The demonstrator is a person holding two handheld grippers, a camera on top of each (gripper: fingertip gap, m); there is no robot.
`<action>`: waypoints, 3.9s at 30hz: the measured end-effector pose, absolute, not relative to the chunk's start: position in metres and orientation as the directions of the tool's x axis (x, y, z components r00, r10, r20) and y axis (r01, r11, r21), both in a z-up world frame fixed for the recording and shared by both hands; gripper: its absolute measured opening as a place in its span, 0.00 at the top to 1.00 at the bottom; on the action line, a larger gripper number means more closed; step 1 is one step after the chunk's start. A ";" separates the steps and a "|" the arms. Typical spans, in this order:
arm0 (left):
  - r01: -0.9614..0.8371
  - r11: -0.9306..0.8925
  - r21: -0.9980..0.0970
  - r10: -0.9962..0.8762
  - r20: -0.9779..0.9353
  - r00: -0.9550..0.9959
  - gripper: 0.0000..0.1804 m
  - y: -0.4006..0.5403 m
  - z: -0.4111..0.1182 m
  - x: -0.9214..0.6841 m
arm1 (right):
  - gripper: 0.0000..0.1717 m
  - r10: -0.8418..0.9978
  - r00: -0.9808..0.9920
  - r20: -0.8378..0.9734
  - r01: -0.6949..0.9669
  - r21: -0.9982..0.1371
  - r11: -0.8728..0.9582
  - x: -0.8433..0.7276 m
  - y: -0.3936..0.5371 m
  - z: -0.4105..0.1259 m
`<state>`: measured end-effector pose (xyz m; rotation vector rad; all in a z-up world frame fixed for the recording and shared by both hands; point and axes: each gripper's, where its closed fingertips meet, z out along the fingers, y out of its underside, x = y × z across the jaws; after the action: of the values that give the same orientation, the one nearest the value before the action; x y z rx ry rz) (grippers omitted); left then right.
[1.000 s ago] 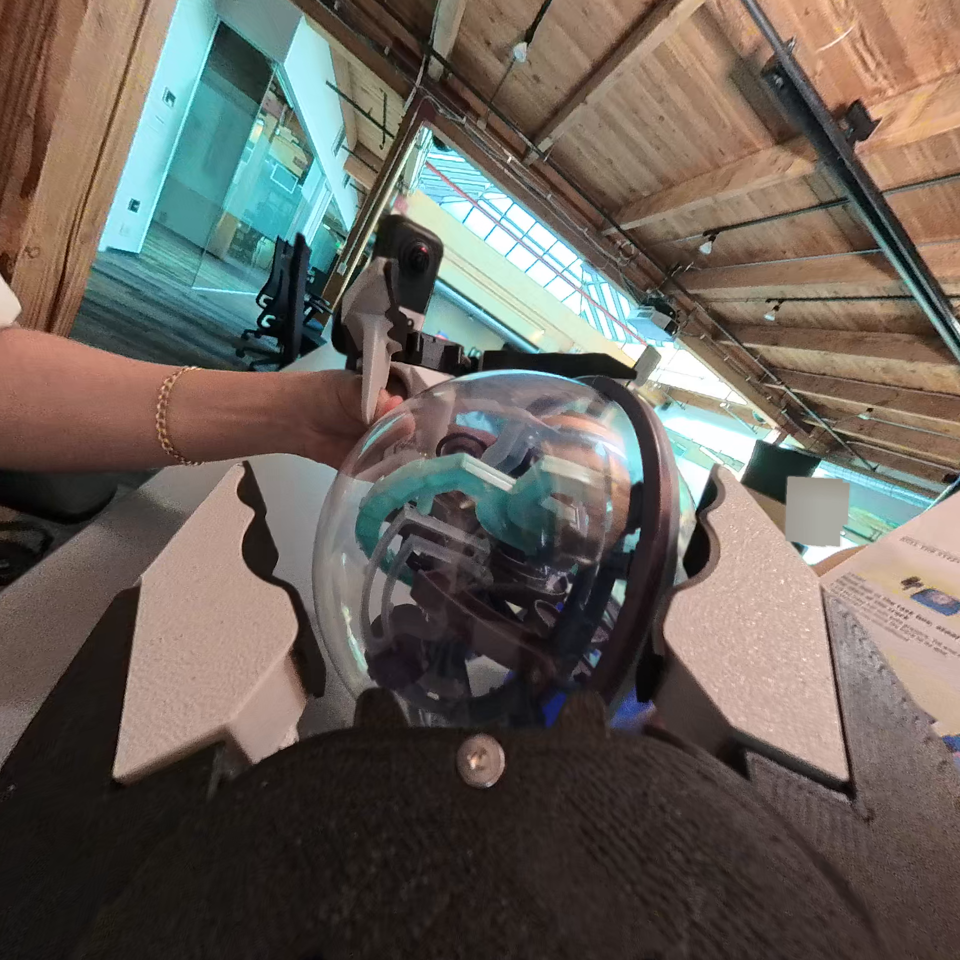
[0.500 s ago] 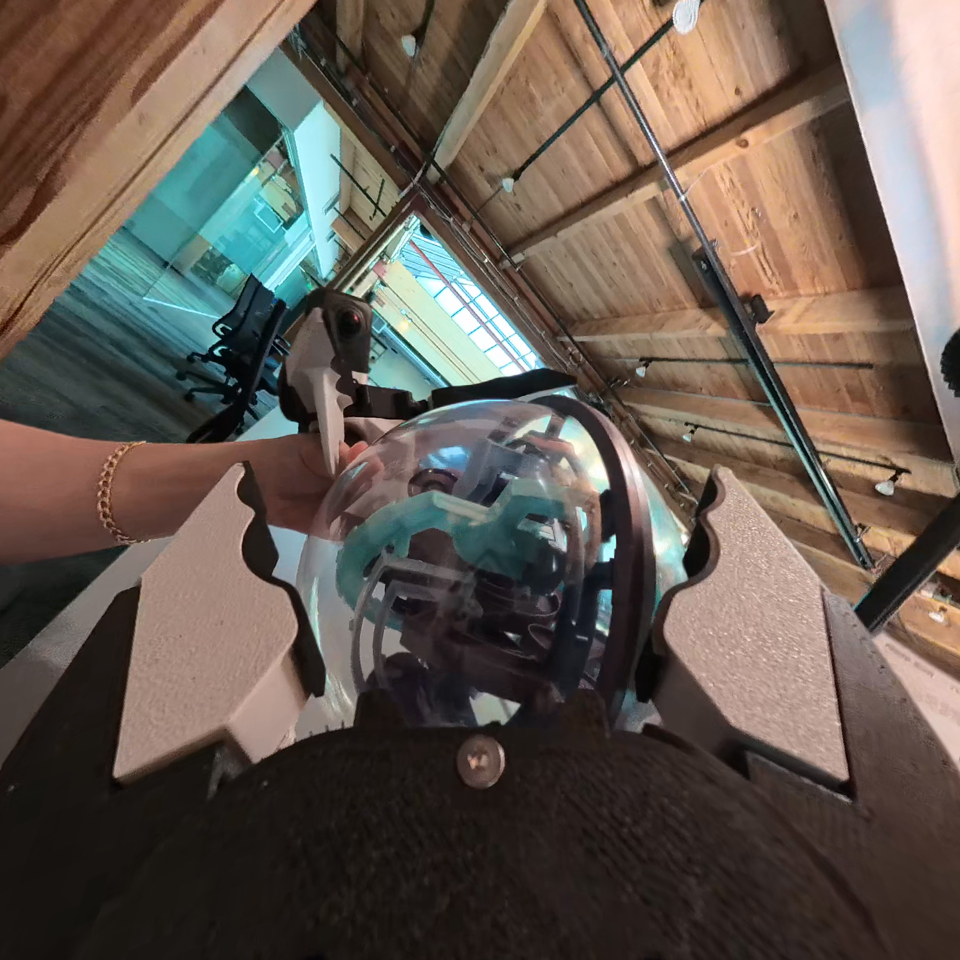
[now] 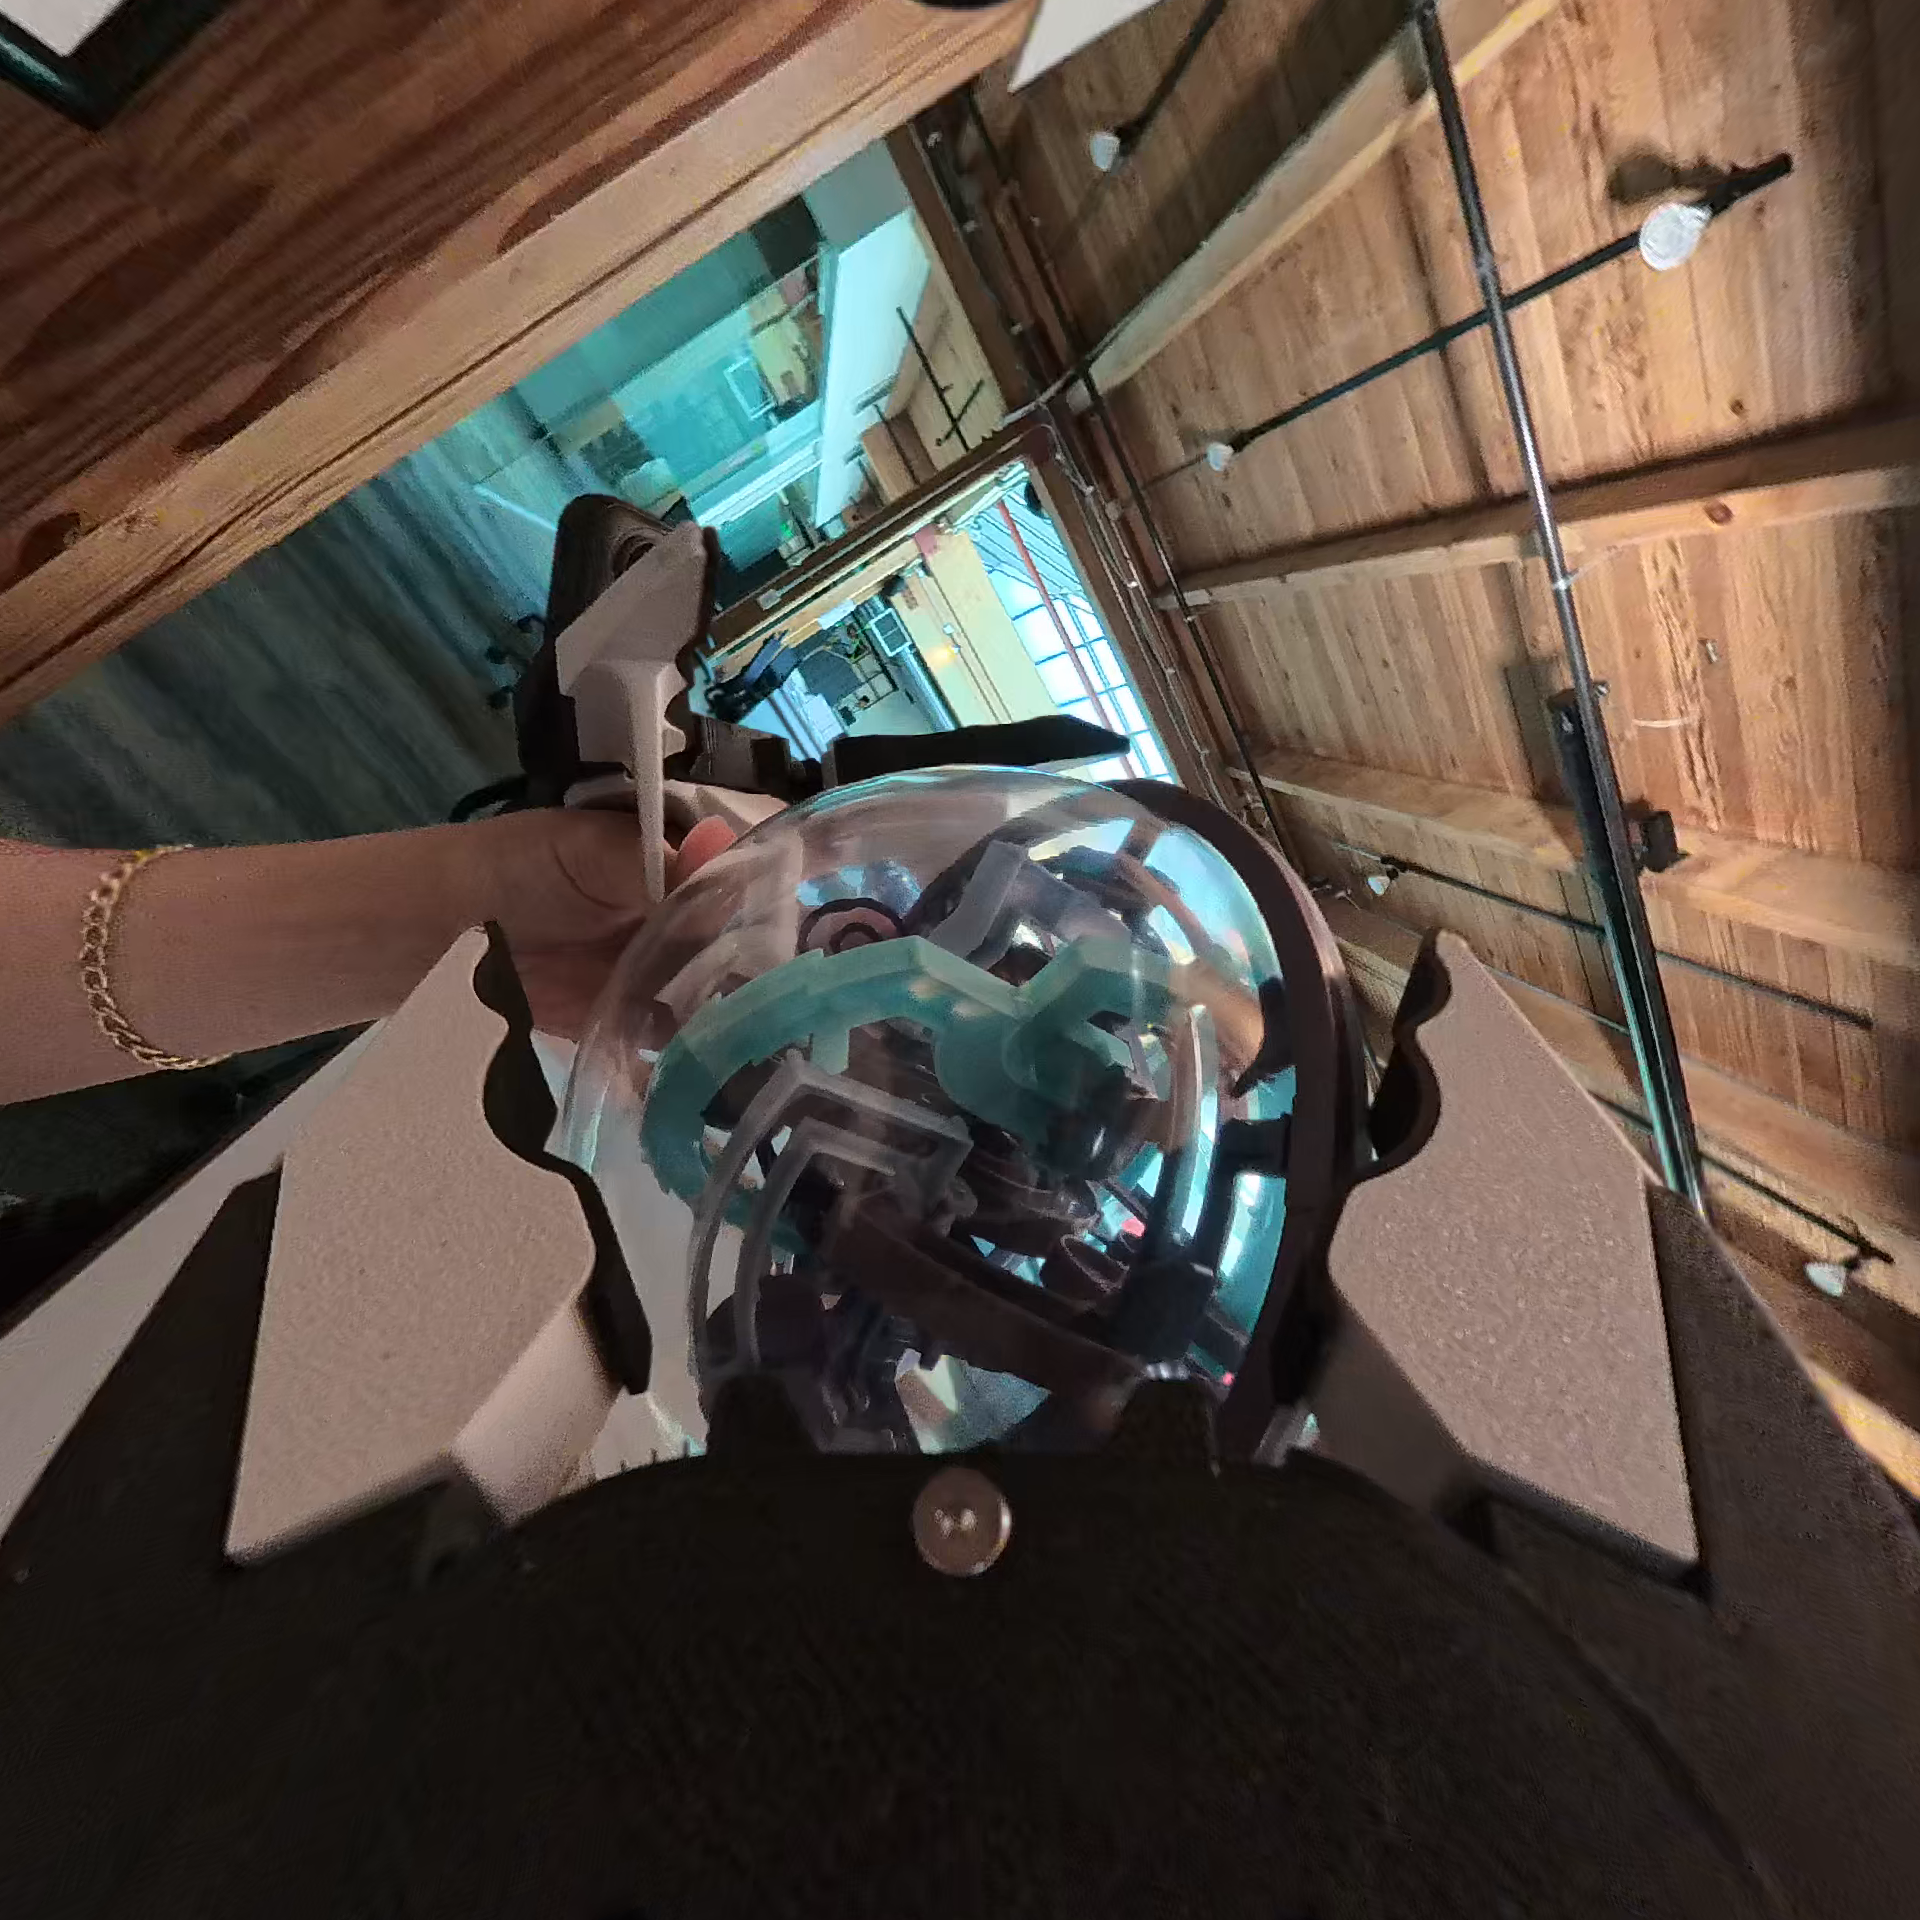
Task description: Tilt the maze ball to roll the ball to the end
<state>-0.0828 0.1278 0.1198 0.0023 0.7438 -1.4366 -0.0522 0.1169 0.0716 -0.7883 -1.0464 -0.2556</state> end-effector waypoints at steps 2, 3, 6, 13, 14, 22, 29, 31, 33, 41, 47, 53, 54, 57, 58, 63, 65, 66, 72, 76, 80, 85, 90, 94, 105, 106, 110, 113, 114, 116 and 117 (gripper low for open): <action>0.904 0.149 -0.402 -0.908 -0.418 -0.036 0.13 0.134 0.131 -0.101 | 0.08 0.161 0.461 0.873 0.567 -0.429 0.703 -0.068 0.120 0.082; 0.909 0.143 -0.392 -0.912 -0.410 -0.033 0.13 0.136 0.137 -0.107 | 0.08 0.159 0.442 0.883 0.579 -0.416 0.701 -0.073 0.121 0.089; 0.901 0.133 -0.413 -0.910 -0.411 -0.055 0.13 0.137 0.165 -0.113 | 0.08 0.122 0.414 0.902 0.612 -0.375 0.697 -0.083 0.118 0.114; 0.911 0.118 -0.395 -0.849 -0.516 -0.113 0.13 0.087 0.237 -0.120 | 0.08 -0.039 0.403 0.914 0.678 -0.270 0.684 -0.086 0.069 0.176; 0.912 0.110 -0.394 -0.840 -0.528 -0.127 0.13 0.078 0.244 -0.117 | 0.08 -0.046 0.406 0.913 0.672 -0.264 0.691 -0.085 0.058 0.184; 0.935 0.103 -0.339 -0.747 -0.648 -0.152 0.13 0.003 0.282 -0.098 | 0.08 -0.198 0.378 0.904 0.732 -0.161 0.662 -0.067 -0.009 0.223; 0.776 0.131 -0.617 -0.814 -0.514 -0.271 0.13 0.011 0.275 -0.017 | 0.08 -0.086 0.692 0.717 0.618 -0.526 0.584 0.003 0.001 0.217; 0.456 0.062 -0.888 -0.842 -0.292 -0.454 0.13 0.044 0.230 0.067 | 0.09 0.071 0.891 0.449 0.352 -0.780 0.517 0.056 0.028 0.186; 0.168 -0.022 -0.986 -0.788 -0.086 -0.609 0.13 0.051 0.175 0.102 | 0.09 0.132 0.946 0.297 0.196 -0.845 0.498 0.078 0.035 0.153; 0.103 -0.112 -0.988 -0.857 0.044 -0.513 0.13 0.104 0.085 0.149 | 0.09 0.137 0.989 0.062 0.003 -0.920 0.391 0.124 0.082 0.054; 0.217 -0.055 -0.975 -0.866 -0.062 -0.495 0.13 0.118 0.057 0.152 | 0.09 0.147 0.984 0.098 0.028 -0.910 0.414 0.134 0.100 0.021; 0.559 0.027 -0.829 -0.886 -0.279 -0.371 0.13 0.120 0.080 0.113 | 0.09 0.152 0.911 0.384 0.254 -0.812 0.526 0.114 0.099 0.039; 0.610 0.030 -0.792 -0.890 -0.299 -0.345 0.13 0.123 0.083 0.105 | 0.09 0.155 0.888 0.433 0.291 -0.790 0.539 0.110 0.100 0.042; 0.756 0.020 -0.655 -0.911 -0.323 -0.257 0.13 0.140 0.086 0.084 | 0.09 0.180 0.815 0.551 0.371 -0.734 0.568 0.101 0.112 0.046; 0.788 0.004 -0.616 -0.923 -0.305 -0.234 0.15 0.150 0.087 0.080 | 0.08 0.191 0.797 0.574 0.386 -0.725 0.570 0.102 0.118 0.046; 0.771 -0.069 -0.633 -0.938 -0.223 -0.267 0.13 0.192 0.084 0.089 | 0.08 0.273 0.705 0.654 0.428 -0.700 0.572 0.102 0.144 0.034; 0.787 -0.068 -0.613 -0.937 -0.232 -0.261 0.13 0.201 0.082 0.082 | 0.08 0.235 0.658 0.716 0.506 -0.651 0.566 0.098 0.157 0.026; 0.798 -0.057 -0.600 -0.935 -0.249 -0.254 0.13 0.204 0.082 0.079 | 0.08 0.226 0.640 0.735 0.520 -0.630 0.577 0.094 0.161 0.027; 0.903 0.060 -0.425 -0.913 -0.389 -0.122 0.13 0.202 0.096 0.032 | 0.08 0.169 0.486 0.857 0.576 -0.460 0.675 0.063 0.166 0.041; 0.900 0.103 -0.425 -0.913 -0.399 -0.084 0.13 0.198 0.099 0.033 | 0.08 0.121 0.489 0.864 0.580 -0.426 0.694 0.066 0.169 0.044; 0.905 0.167 -0.391 -0.877 -0.478 -0.045 0.13 0.186 0.095 0.033 | 0.08 0.102 0.500 0.860 0.548 -0.405 0.732 0.069 0.163 0.041; 0.932 0.200 -0.302 -0.841 -0.541 0.005 0.14 0.163 0.099 0.020 | 0.08 0.027 0.459 0.888 0.570 -0.318 0.758 0.060 0.144 0.048; 0.928 0.206 -0.310 -0.840 -0.542 0.006 0.13 0.156 0.097 0.028 | 0.08 0.032 0.480 0.877 0.567 -0.338 0.751 0.068 0.140 0.047; 0.919 0.176 -0.353 -0.868 -0.497 -0.025 0.14 0.166 0.095 0.039 | 0.08 0.058 0.507 0.860 0.551 -0.375 0.745 0.077 0.145 0.043; 0.550 0.155 -0.821 -0.986 -0.166 0.030 0.13 0.221 0.069 0.088 | 0.08 0.519 0.743 0.422 0.084 -0.828 0.554 0.100 0.191 0.022; 0.502 0.119 -0.857 -0.991 -0.131 0.012 0.13 0.227 0.062 0.091 | 0.08 0.551 0.736 0.394 0.059 -0.847 0.528 0.098 0.193 0.020; 0.451 0.056 -0.891 -0.998 -0.039 0.046 0.13 0.247 0.045 0.089 | 0.08 0.626 0.732 0.268 -0.028 -0.907 0.421 0.097 0.209 0.007; 0.387 0.024 -0.922 -0.998 0.003 0.069 0.13 0.262 0.026 0.092 | 0.13 0.672 0.732 0.113 -0.160 -0.930 0.331 0.104 0.226 -0.002; 0.377 0.009 -0.926 -0.997 0.020 0.072 0.13 0.267 0.021 0.092 | 0.14 0.676 0.731 0.093 -0.171 -0.934 0.313 0.104 0.231 -0.006; 0.366 -0.020 -0.930 -0.996 0.049 0.069 0.13 0.274 0.013 0.090 | 0.13 0.676 0.731 0.091 -0.154 -0.943 0.294 0.099 0.237 -0.014; 0.366 -0.029 -0.930 -0.996 0.057 0.066 0.13 0.276 0.011 0.088 | 0.12 0.674 0.732 0.097 -0.143 -0.946 0.291 0.097 0.239 -0.017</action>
<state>0.0884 0.2760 0.0112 -0.9955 0.8559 -1.3393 0.0966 0.2388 -0.0165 -1.1564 -0.5428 0.5812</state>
